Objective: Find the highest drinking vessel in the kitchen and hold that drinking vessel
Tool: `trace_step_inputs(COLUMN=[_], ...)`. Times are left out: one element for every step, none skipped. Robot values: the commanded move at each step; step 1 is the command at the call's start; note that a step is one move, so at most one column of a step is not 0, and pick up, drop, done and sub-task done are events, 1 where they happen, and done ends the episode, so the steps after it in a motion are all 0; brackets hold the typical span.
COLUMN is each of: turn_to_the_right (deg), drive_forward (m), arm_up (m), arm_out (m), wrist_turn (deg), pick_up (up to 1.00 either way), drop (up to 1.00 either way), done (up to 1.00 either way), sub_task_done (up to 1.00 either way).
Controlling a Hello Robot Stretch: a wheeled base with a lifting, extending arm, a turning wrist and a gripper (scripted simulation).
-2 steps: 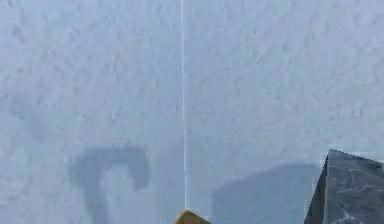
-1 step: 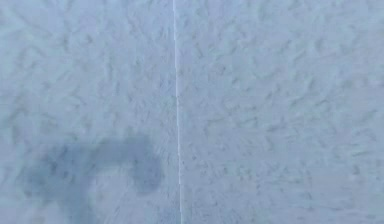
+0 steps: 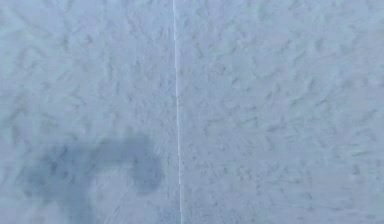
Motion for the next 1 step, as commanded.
trace_step_inputs(turn_to_the_right=[0.0], drive_forward=[0.0], arm_up=[0.38], arm_out=[0.0], wrist_turn=[0.0], pick_up=[0.0], drop=[0.0], done=[0.0], sub_task_done=[0.0])
